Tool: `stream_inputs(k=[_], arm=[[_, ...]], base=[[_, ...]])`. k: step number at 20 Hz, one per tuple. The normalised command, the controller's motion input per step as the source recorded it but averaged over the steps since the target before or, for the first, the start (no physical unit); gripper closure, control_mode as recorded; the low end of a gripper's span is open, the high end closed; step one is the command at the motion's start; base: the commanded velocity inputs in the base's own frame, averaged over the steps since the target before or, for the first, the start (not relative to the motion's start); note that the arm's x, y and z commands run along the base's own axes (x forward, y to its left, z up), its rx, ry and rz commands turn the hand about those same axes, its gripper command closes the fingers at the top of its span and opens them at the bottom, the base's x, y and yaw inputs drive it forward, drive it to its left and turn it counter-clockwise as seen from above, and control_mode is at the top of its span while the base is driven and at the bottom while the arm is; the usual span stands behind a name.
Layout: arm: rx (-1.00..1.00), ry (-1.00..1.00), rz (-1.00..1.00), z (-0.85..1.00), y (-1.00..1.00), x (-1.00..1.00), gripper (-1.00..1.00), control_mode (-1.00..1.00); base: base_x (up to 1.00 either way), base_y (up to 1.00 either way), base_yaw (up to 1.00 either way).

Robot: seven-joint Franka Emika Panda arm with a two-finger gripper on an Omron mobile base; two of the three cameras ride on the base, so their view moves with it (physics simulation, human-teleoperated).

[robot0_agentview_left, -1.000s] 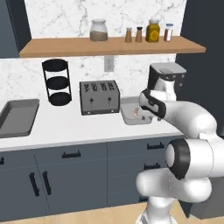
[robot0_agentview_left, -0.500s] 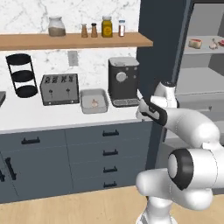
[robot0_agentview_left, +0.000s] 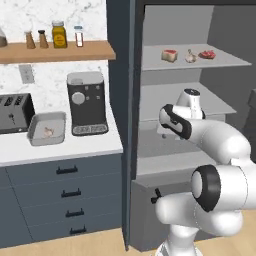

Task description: Place one garlic and one steak in each tupperware on the nearby counter, to pack two identical lunches.

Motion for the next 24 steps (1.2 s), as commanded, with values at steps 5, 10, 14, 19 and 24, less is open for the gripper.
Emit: stream_inputs(k=[5, 10, 14, 19, 24], arm=[[0.0, 0.0, 0.0, 0.0, 0.0, 0.0, -1.0, 1.0], [0.0, -0.07, 0.02, 0.11, 0.02, 0.0, -1.0, -1.0], [0.0, -0.48, 0.1, 0.92, 0.35, -0.11, -1.0, -1.0], [0.0, -0.52, 0.07, 1.0, 0.05, -0.18, -1.0, -1.0], [-0.03, -0.15, -0.01, 1.0, -0.02, 0.07, -1.0, -1.0]], base=[[0.73, -0.89, -0.02], [0.39, -0.06, 0.02], [0.0, 0.0, 0.0], [0.0, 0.0, 0.0], [0.0, 0.0, 0.0]])
